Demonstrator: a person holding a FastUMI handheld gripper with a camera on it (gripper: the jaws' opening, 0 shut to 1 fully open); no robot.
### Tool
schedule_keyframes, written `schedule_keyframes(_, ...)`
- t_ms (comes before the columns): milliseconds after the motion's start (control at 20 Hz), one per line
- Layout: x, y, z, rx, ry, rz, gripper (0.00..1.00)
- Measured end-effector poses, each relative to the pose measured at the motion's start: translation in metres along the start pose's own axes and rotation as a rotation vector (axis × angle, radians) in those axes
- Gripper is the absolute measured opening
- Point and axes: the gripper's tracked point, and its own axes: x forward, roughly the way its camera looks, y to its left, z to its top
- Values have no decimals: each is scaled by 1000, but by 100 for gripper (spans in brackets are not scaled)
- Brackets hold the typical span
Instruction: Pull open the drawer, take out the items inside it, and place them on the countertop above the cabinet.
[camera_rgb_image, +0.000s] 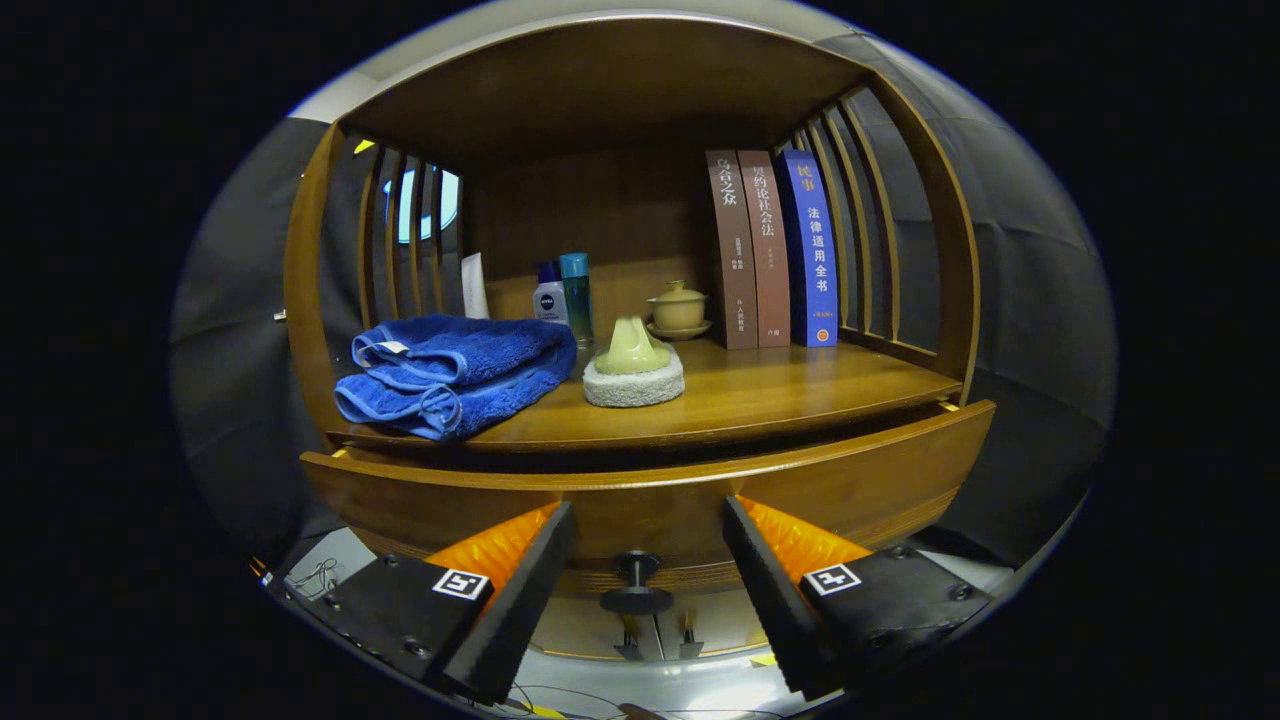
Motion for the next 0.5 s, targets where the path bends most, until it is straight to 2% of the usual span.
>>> schedule_keyframes(500,20,0,5,2,-1,-1,98)
